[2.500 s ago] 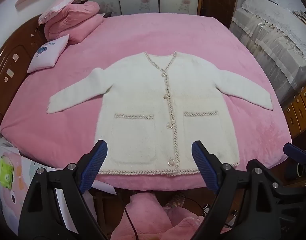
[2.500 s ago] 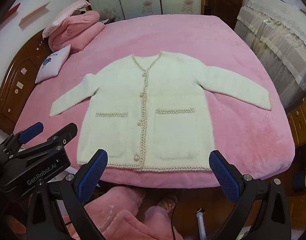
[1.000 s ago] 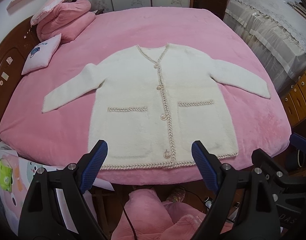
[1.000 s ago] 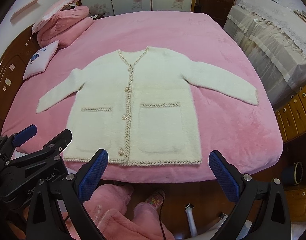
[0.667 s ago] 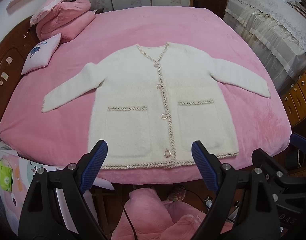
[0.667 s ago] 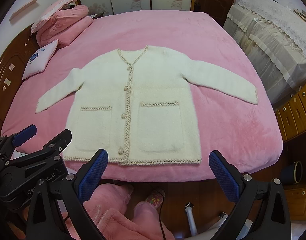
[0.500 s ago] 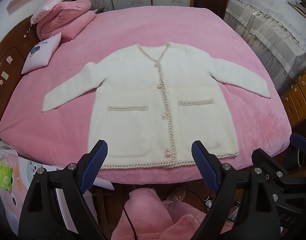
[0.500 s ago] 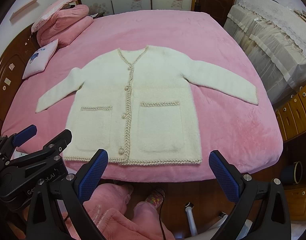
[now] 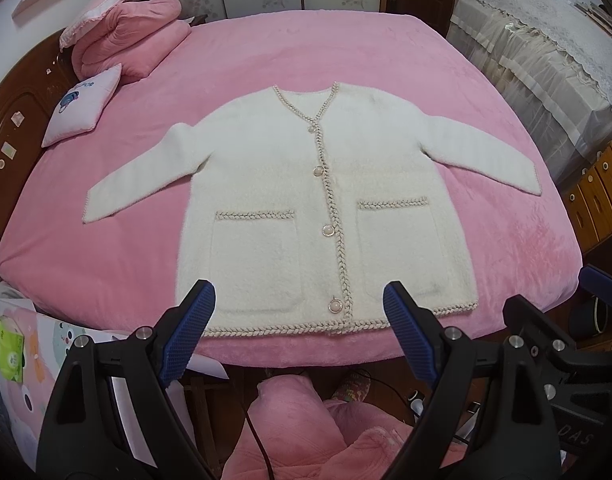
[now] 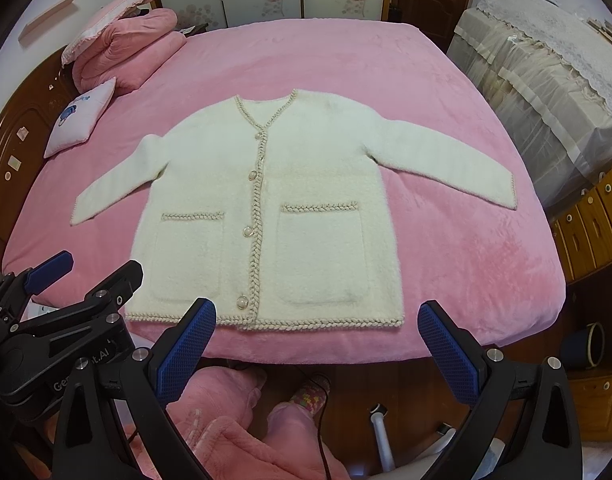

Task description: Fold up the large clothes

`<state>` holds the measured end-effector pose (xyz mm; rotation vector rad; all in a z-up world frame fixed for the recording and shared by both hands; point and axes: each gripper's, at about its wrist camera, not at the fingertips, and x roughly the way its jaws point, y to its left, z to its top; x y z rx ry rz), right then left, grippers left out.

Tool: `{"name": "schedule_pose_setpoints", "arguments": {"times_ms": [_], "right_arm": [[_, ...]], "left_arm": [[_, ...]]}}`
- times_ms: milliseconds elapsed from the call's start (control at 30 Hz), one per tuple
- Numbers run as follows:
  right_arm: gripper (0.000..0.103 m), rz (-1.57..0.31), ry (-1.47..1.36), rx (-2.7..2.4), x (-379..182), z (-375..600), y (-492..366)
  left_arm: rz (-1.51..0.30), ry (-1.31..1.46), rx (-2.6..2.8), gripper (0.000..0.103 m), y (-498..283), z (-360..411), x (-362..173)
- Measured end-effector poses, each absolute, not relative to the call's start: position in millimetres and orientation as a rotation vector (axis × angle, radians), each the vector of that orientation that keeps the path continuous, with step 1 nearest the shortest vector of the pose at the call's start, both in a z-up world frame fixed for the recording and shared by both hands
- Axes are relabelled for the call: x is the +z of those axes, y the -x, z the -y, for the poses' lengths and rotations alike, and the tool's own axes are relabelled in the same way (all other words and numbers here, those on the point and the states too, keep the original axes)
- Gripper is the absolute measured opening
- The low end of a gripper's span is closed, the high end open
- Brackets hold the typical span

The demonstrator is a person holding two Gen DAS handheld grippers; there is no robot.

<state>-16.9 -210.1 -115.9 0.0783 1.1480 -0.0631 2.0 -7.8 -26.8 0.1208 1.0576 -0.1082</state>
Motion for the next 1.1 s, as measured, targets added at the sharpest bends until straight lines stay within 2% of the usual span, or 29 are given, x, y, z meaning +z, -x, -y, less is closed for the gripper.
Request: {"name": "schedule_pose_setpoints", "arguments": {"times_ms": [1100], "right_arm": [[0.103,-1.134,-0.07,-0.078,-115.2,205.7,25.5]], "left_arm": [[-1.026,-0.107,-0.109,0.085,14.4,4.7,-23.8]]}}
